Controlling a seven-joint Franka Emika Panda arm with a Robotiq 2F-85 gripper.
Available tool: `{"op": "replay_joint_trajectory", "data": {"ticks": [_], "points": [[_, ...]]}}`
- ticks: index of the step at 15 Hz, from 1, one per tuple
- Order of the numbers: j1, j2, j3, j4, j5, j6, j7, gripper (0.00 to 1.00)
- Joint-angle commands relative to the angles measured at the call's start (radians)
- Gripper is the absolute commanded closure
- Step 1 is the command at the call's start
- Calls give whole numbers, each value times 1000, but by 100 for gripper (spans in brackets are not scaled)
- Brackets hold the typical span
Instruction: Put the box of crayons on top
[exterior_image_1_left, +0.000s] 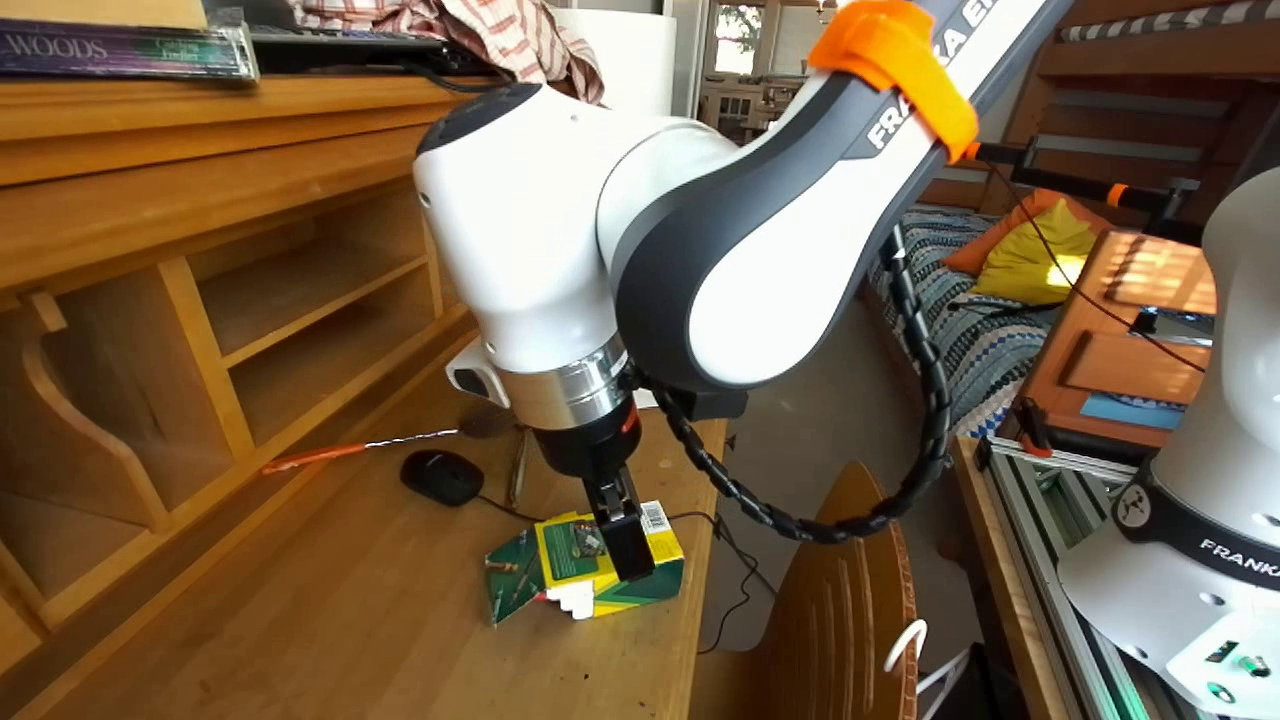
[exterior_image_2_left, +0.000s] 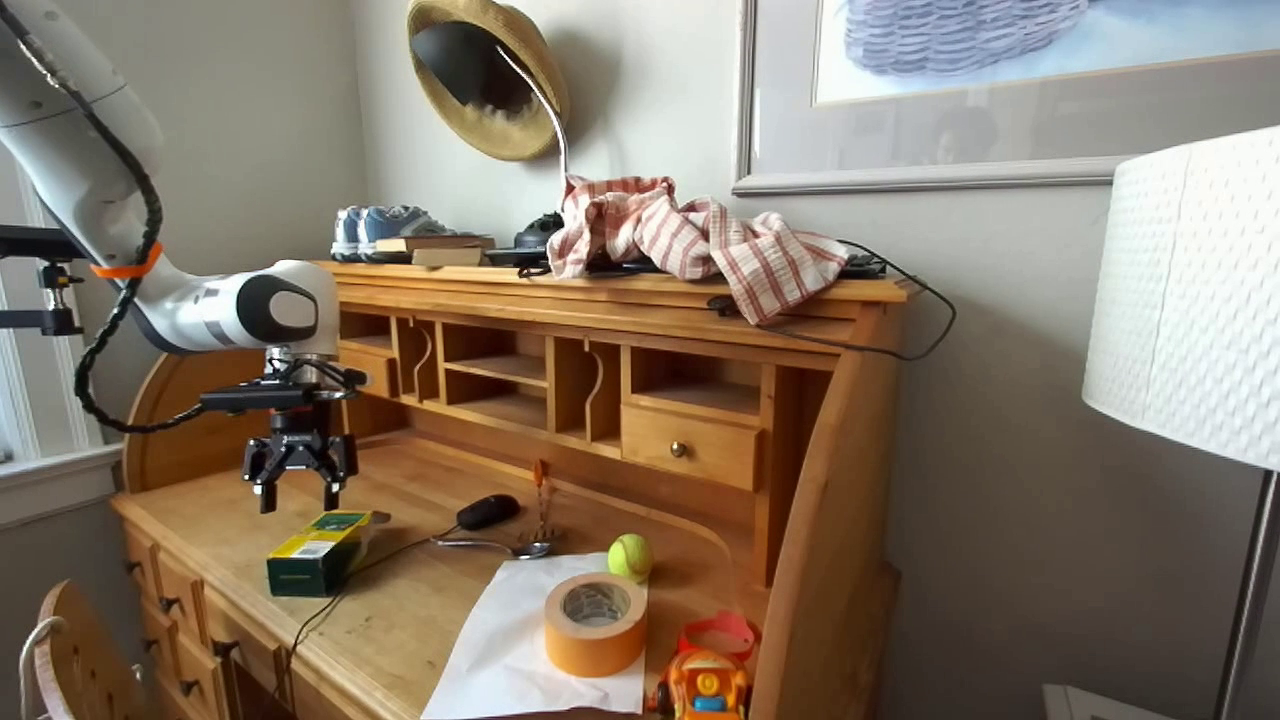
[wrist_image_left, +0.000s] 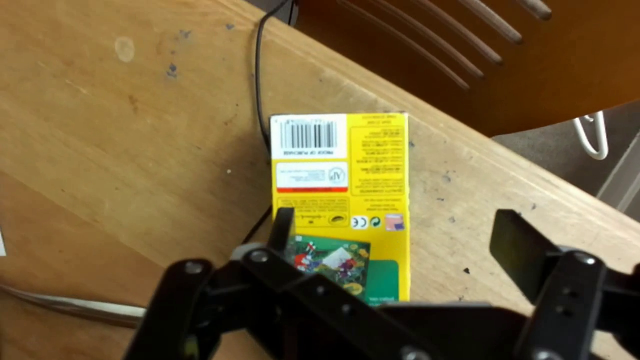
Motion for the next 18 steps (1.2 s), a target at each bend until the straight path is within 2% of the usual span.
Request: {"op": "replay_joint_trajectory", "data": {"ticks": [1, 11, 18], "points": [[-32, -13, -19, -37, 18, -10, -54, 0], [-89, 57, -29, 4, 9, -5, -242, 0], [-73, 73, -4, 39, 52, -8, -209, 0]]}}
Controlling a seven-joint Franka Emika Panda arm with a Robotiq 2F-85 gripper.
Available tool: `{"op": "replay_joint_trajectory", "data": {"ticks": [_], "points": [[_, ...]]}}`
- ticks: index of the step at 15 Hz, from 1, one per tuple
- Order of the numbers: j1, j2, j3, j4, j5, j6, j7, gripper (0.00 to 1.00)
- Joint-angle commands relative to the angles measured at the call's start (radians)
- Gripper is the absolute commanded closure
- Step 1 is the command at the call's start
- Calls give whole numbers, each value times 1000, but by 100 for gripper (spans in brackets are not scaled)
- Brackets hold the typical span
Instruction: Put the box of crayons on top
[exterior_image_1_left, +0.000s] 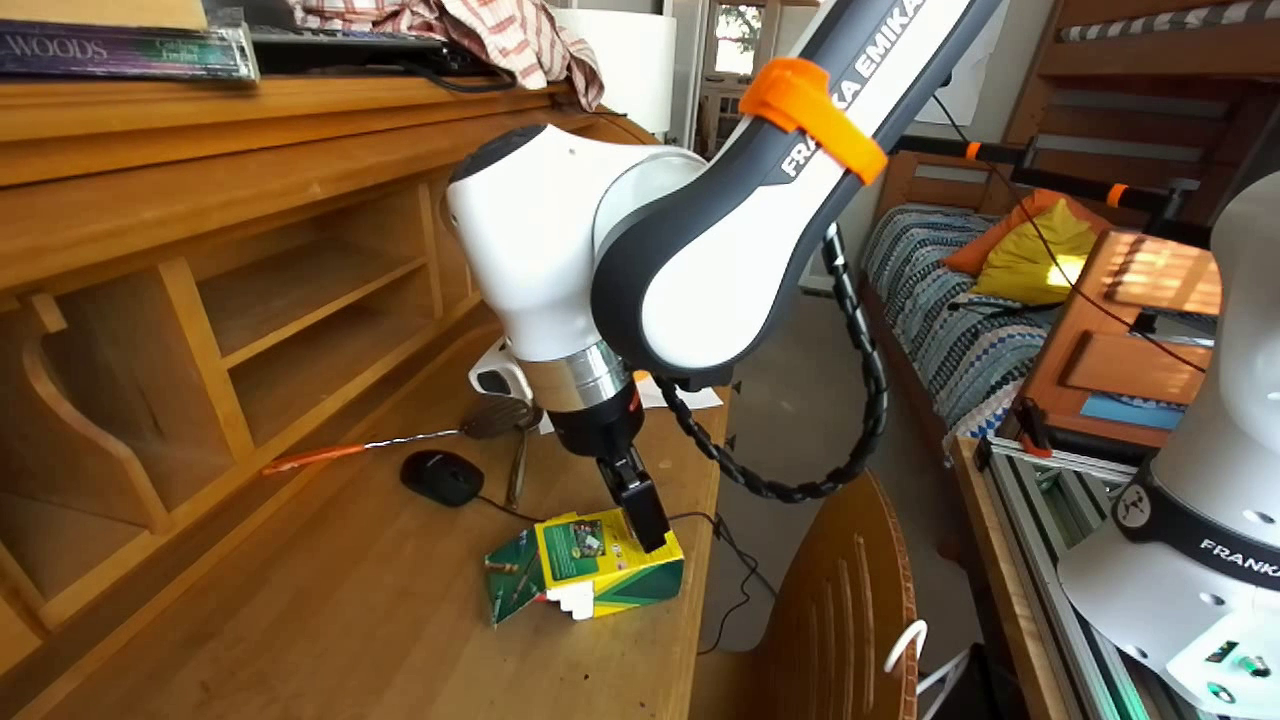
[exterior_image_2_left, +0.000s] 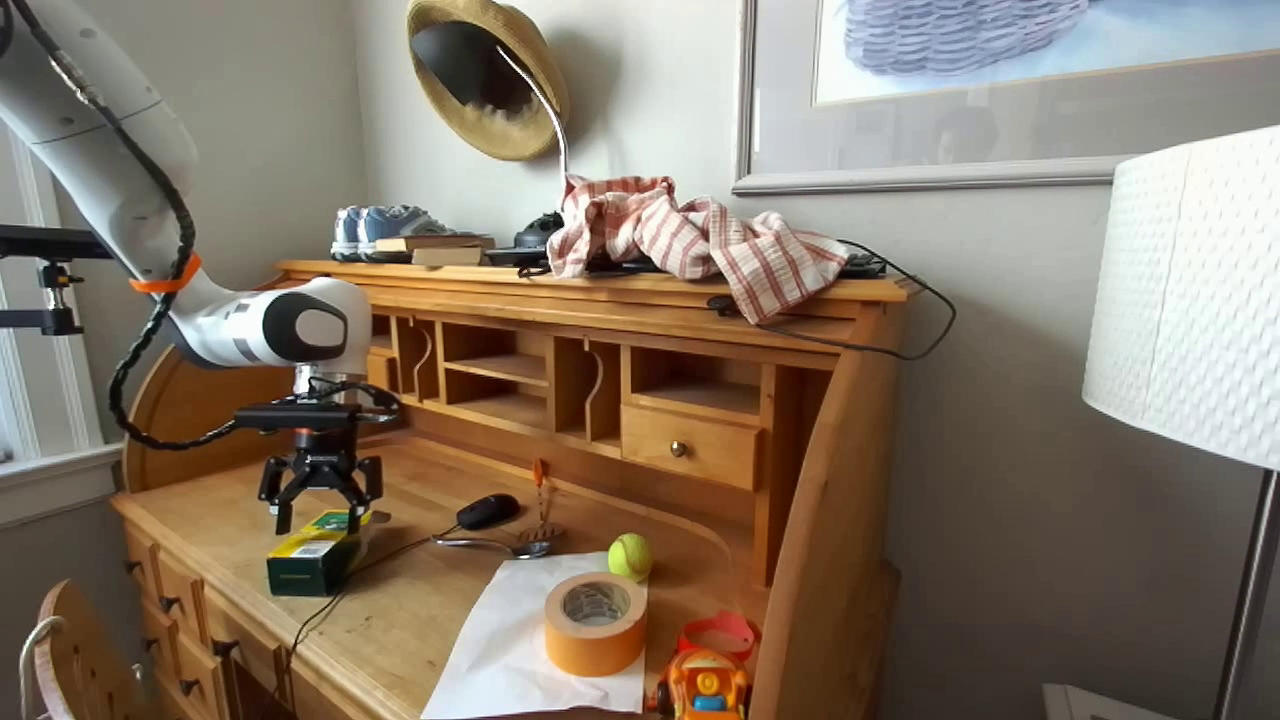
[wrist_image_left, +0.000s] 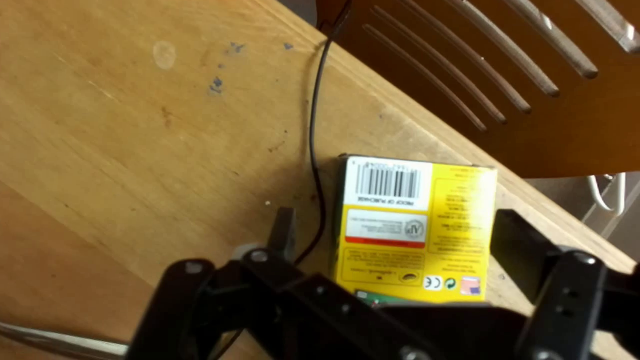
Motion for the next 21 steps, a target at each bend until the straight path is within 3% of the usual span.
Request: {"op": "replay_joint_trajectory", "data": {"ticks": [1, 4, 11, 21], "points": [[8, 22, 12, 20, 46, -6, 24, 0], [6, 25, 23, 22, 83, -12, 24, 0], [31, 27, 0, 26, 15, -19, 48, 0], [44, 66, -16, 56, 0, -17, 97, 0]]}}
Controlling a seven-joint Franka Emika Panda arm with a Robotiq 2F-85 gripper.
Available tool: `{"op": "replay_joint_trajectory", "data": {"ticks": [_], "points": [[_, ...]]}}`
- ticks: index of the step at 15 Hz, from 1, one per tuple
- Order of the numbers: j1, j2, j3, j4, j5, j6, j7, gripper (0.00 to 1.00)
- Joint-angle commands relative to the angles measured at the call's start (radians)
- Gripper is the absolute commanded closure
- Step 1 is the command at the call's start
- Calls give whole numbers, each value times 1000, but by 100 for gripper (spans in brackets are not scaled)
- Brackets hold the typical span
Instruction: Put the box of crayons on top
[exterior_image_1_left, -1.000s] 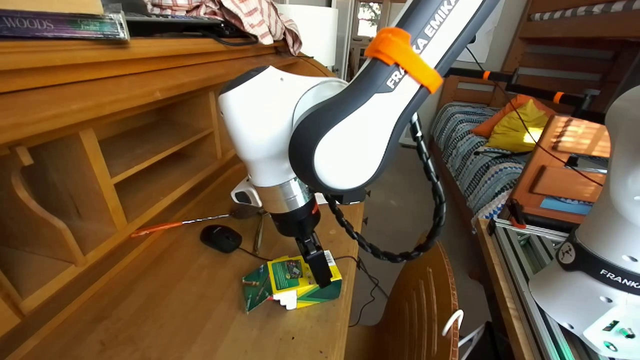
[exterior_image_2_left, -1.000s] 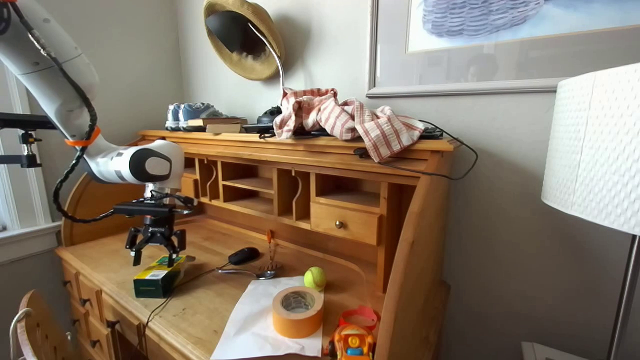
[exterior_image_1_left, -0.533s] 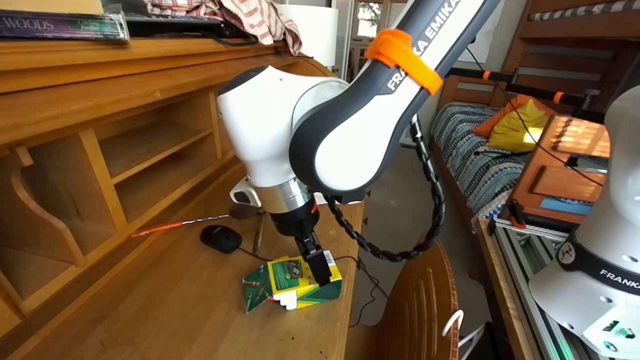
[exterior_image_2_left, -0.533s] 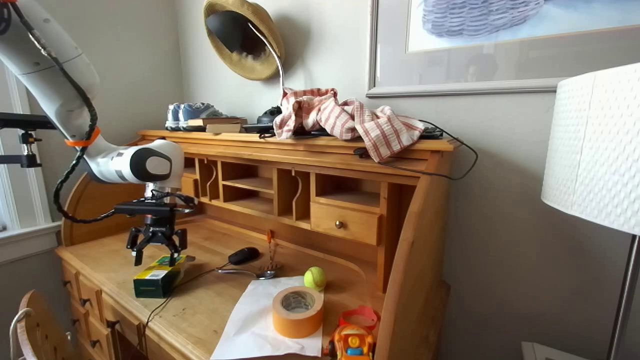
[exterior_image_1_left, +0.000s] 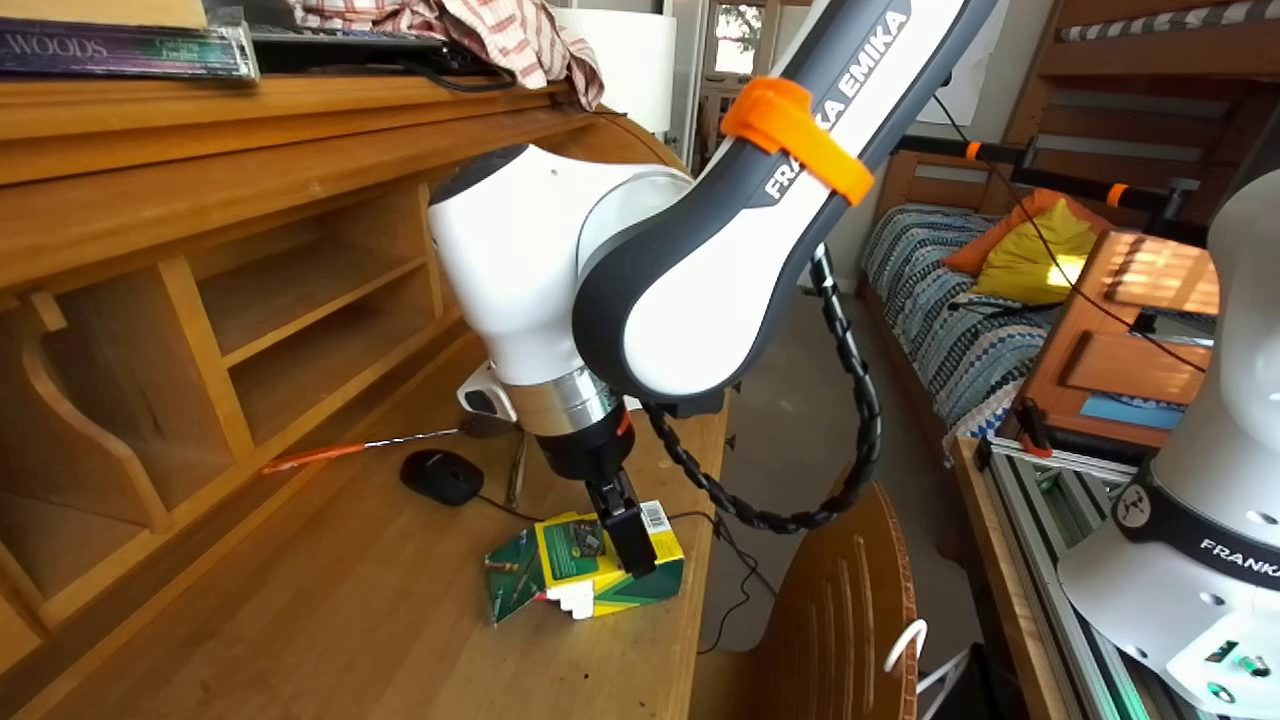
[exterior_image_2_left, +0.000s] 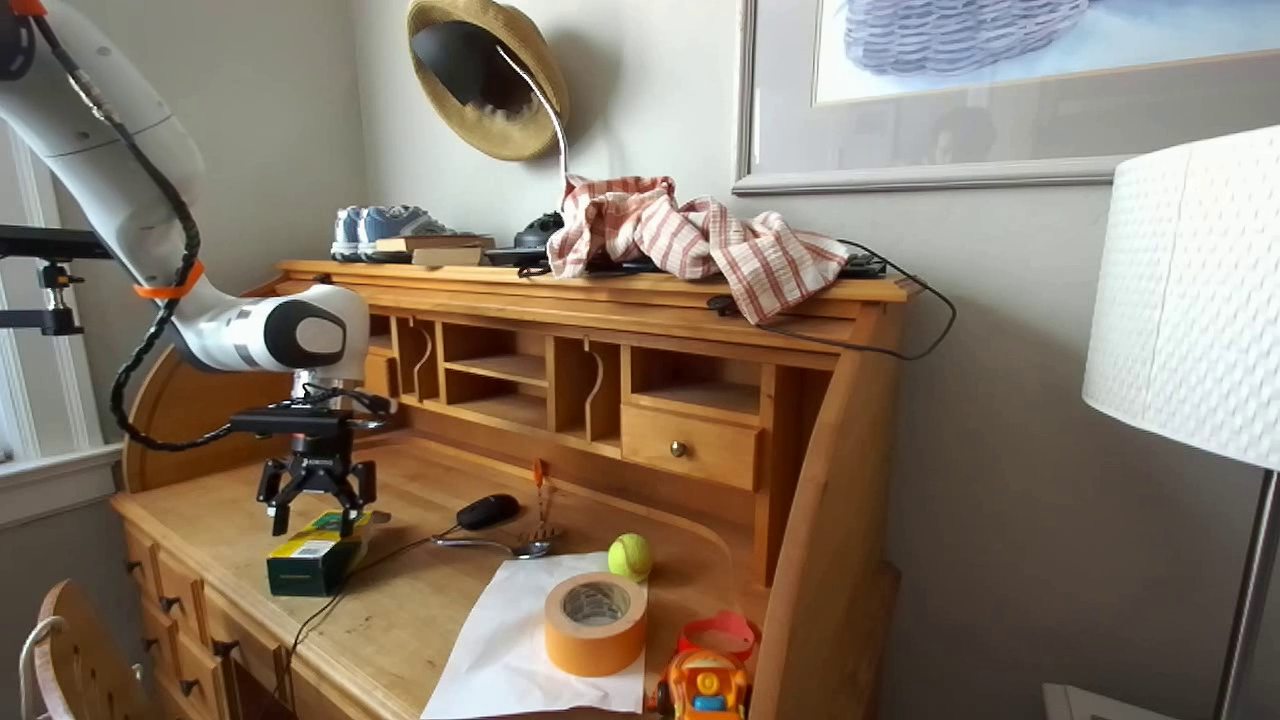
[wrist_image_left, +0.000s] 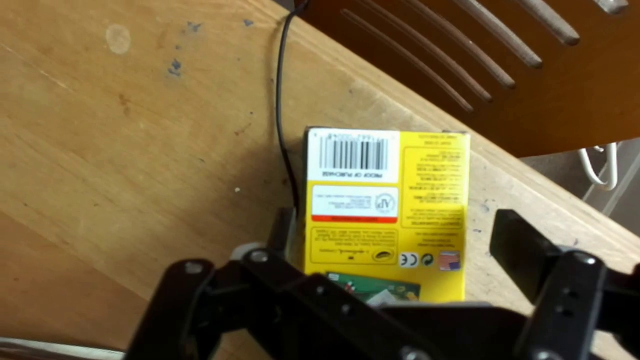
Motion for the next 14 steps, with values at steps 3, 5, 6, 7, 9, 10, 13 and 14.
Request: {"op": "replay_joint_trajectory", "data": {"ticks": [3, 5, 6, 7, 9, 10, 13, 14], "points": [[16, 44, -21, 39, -31, -14, 27, 0], [18, 58, -25, 51, -43, -2, 28, 0], [17, 65, -25, 58, -45, 1, 27, 0], [18, 71, -26, 63, -50, 2, 28, 0], [19, 87, -24, 76, -50, 5, 25, 0], [21, 94, -24, 80, -51, 11, 26, 0], [27, 115, -24, 96, -61, 37, 26, 0], [31, 123, -26, 104, -69, 42, 27, 0]]}}
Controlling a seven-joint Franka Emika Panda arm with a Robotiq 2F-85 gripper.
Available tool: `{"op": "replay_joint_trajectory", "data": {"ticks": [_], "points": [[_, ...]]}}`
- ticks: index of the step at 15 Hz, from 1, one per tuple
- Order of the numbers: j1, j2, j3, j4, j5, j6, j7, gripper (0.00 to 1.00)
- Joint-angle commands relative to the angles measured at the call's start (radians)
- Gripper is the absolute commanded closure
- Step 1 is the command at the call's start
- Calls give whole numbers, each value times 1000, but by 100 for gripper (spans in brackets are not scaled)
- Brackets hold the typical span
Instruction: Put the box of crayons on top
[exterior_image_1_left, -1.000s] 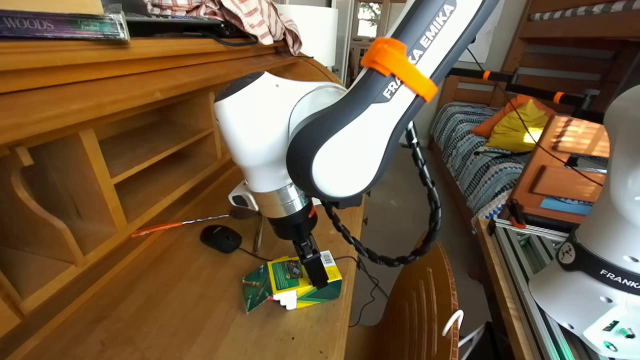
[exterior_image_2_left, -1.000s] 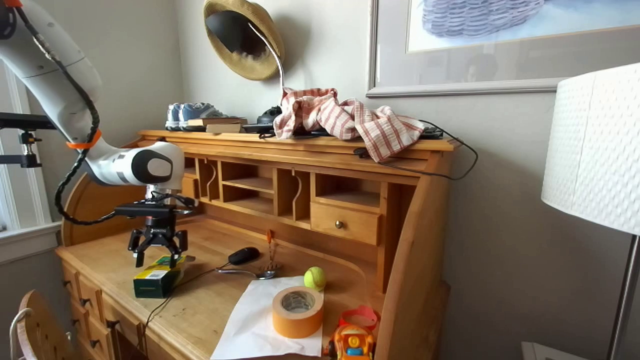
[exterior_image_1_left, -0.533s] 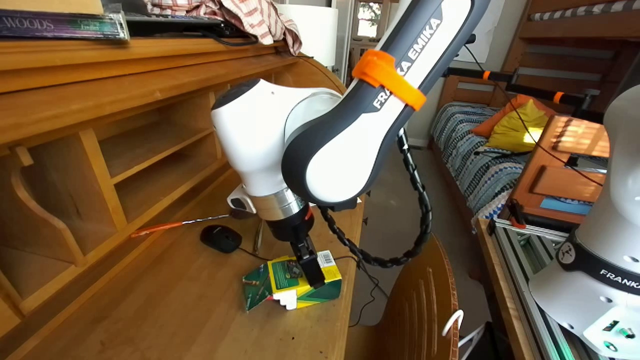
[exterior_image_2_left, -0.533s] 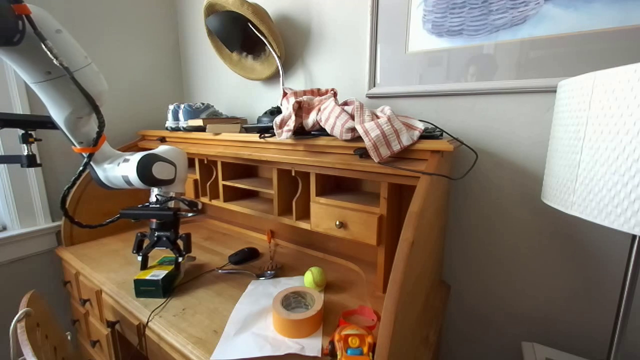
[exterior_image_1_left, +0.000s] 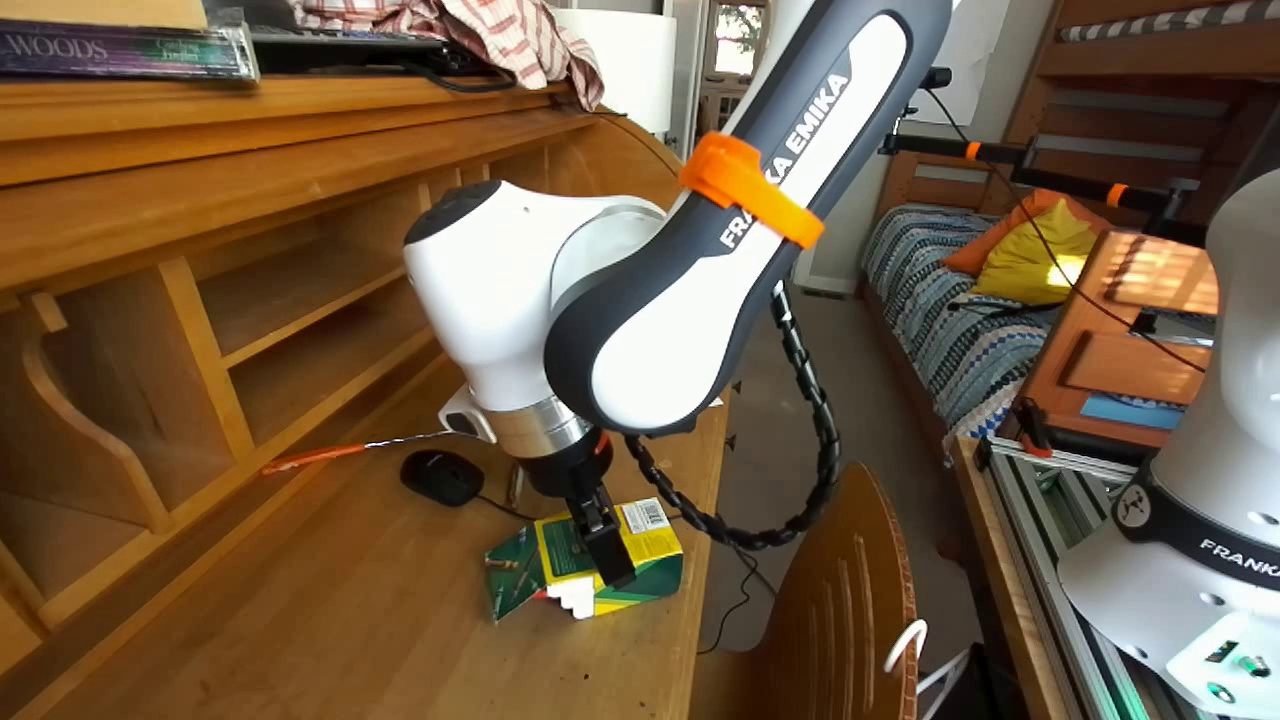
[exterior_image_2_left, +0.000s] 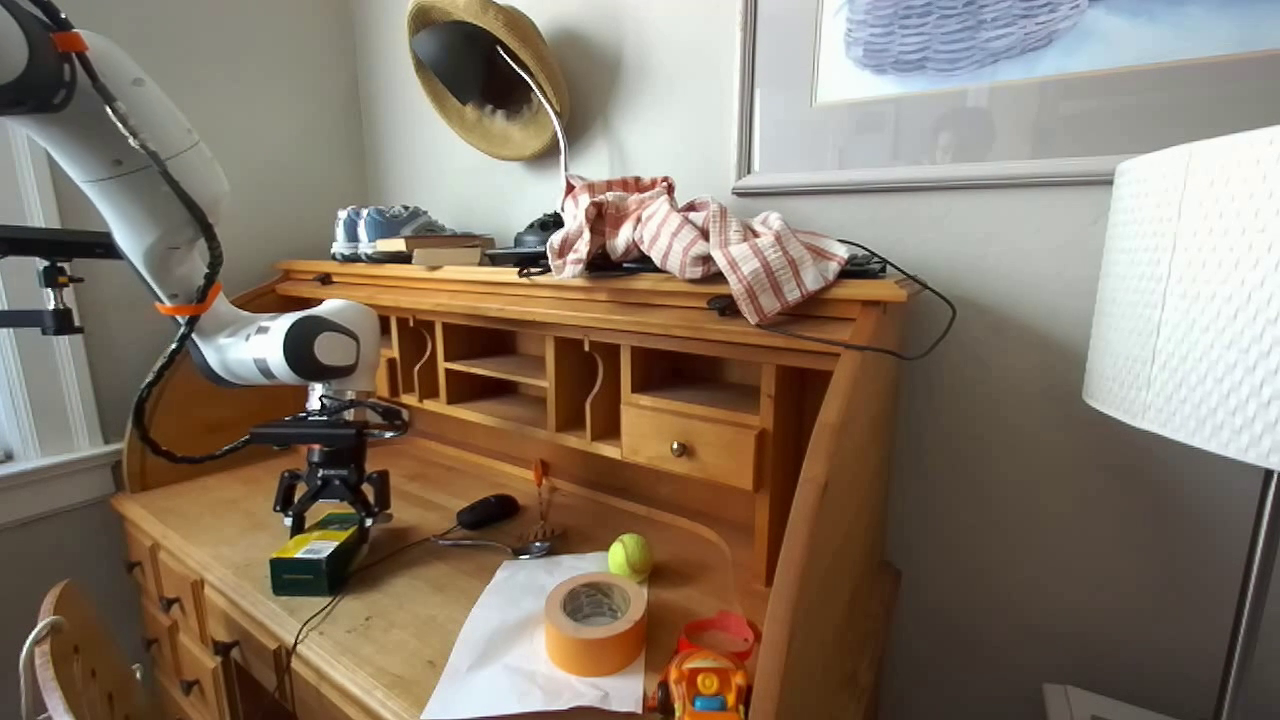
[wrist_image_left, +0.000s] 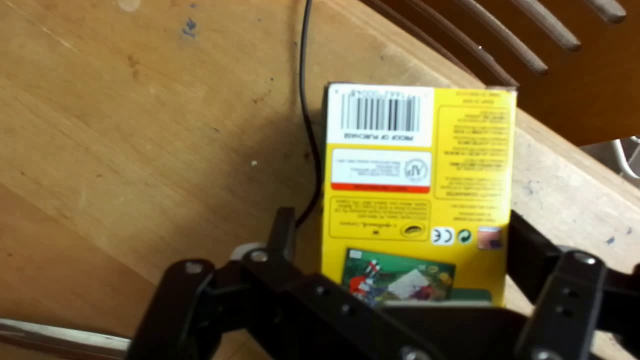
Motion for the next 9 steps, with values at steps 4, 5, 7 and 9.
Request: {"op": "replay_joint_trajectory", "data": {"ticks": [4, 5, 7, 9], "points": [[20, 65, -9, 52, -22, 53, 23, 0], [23, 69, -10, 53, -21, 56, 28, 0], [20, 71, -8, 45, -8, 68, 44, 0], [18, 72, -8, 37, -6, 86, 51, 2]]}}
